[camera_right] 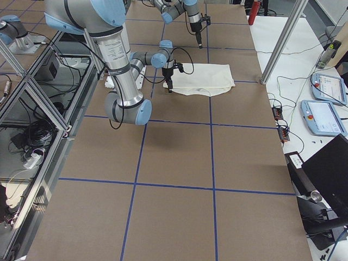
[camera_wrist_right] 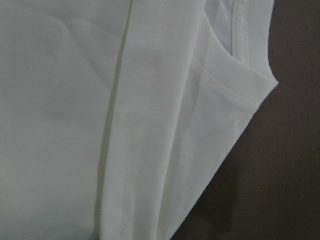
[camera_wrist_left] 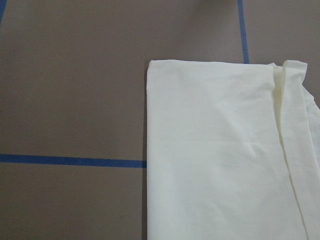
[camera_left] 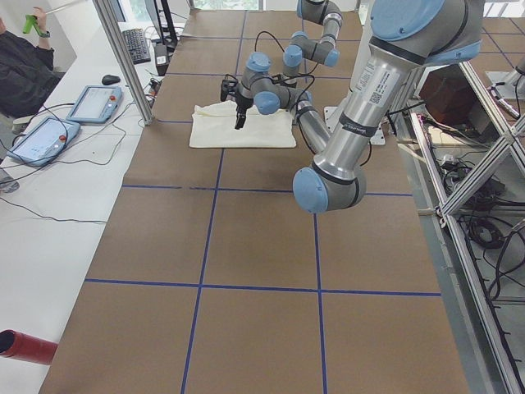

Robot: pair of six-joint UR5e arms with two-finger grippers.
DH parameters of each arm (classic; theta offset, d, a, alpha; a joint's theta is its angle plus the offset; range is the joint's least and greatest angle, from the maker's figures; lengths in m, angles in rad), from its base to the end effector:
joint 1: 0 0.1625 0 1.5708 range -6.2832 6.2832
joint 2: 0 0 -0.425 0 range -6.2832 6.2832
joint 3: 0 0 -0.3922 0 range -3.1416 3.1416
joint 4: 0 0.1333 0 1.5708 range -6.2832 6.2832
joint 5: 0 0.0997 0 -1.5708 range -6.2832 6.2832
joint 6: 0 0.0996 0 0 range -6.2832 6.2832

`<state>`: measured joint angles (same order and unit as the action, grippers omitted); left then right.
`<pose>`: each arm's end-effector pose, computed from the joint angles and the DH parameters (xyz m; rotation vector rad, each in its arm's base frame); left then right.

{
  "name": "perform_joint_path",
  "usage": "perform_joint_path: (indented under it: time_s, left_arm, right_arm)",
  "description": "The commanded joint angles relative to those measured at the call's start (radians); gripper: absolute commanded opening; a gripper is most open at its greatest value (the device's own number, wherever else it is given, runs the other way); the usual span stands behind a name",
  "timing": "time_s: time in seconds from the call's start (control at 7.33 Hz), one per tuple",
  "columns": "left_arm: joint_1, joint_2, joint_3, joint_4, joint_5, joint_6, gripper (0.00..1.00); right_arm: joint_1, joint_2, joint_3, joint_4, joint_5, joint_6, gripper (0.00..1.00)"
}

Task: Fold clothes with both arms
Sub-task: 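Grasp the side edge with the right gripper and fold it across the shirt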

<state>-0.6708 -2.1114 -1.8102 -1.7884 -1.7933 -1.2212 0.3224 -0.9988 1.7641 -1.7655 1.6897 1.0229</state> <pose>0.4268 -0.4808 0.2200 0.3076 0.9673 -0.1822 -0.5782 -0.3212 0.2775 0.1357 -0.5671 -0.2530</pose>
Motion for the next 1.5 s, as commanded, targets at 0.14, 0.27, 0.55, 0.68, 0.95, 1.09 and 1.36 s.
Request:
perform_joint_path:
  time_s: [0.14,0.27,0.55,0.68,0.95,1.09,1.36]
  left_arm:
    - [0.016,-0.001,0.003,-0.002,0.0,-0.017,1.0]
    - [0.022,-0.001,0.005,-0.002,0.002,-0.024,1.0]
    - [0.051,-0.009,0.008,-0.003,0.003,-0.064,1.0]
    - [0.066,-0.012,0.008,-0.005,0.003,-0.082,1.0]
    - [0.071,-0.007,0.005,-0.003,0.005,-0.086,1.0]
    - [0.071,-0.004,0.006,-0.005,0.005,-0.084,1.0]
    - [0.071,-0.001,0.009,-0.006,0.003,-0.08,1.0]
  right_arm:
    - [0.043,-0.007,0.003,0.0,0.022,-0.001,1.0]
    - [0.047,-0.026,0.009,0.001,0.022,-0.004,1.0]
    - [0.055,-0.078,0.021,0.006,0.016,-0.004,1.0]
    - [0.07,-0.116,0.073,0.001,0.024,-0.01,1.0]
    - [0.098,-0.11,0.127,-0.034,0.048,-0.041,1.0]
    - [0.116,-0.078,0.126,-0.032,0.064,-0.041,1.0]
    - [0.159,-0.008,0.054,-0.026,0.068,-0.07,1.0]
